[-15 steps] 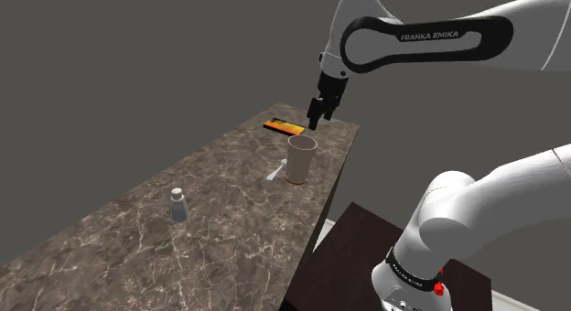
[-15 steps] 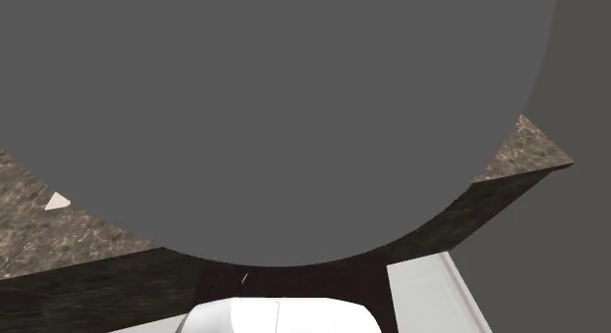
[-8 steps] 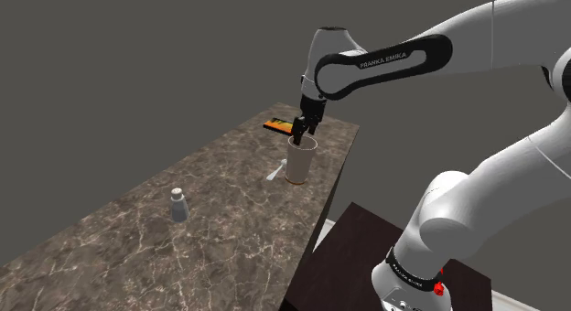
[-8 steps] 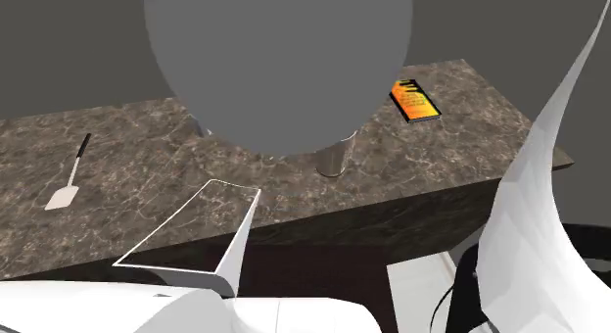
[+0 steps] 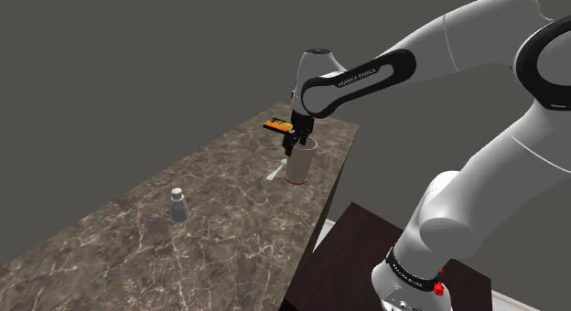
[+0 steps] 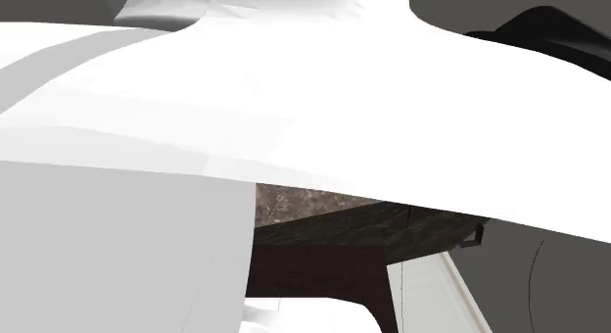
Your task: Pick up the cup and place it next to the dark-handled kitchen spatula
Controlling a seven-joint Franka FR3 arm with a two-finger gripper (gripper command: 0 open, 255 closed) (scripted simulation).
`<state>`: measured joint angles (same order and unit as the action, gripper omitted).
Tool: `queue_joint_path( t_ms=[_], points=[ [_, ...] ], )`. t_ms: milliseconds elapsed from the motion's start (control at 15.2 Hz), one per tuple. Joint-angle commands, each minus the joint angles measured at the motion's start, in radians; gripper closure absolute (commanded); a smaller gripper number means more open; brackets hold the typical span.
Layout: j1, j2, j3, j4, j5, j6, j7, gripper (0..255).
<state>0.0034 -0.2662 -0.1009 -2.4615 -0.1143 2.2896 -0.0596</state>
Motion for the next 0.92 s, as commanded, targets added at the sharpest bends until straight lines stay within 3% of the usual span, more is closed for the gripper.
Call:
queue_joint_path(
  t_ms=[0,594,660,858],
  points=[
    [-0.001,0.018,-0.002,-0.012,-0.001,0.031,0.000,0],
    [-0.002,0.033,-0.004,-0.021,-0.002,0.054,0.000,0],
    [-0.002,0.033,-0.004,-0.021,-0.002,0.054,0.000,255],
    [-0.002,0.033,-0.004,-0.021,-0.002,0.054,0.000,255]
  ],
)
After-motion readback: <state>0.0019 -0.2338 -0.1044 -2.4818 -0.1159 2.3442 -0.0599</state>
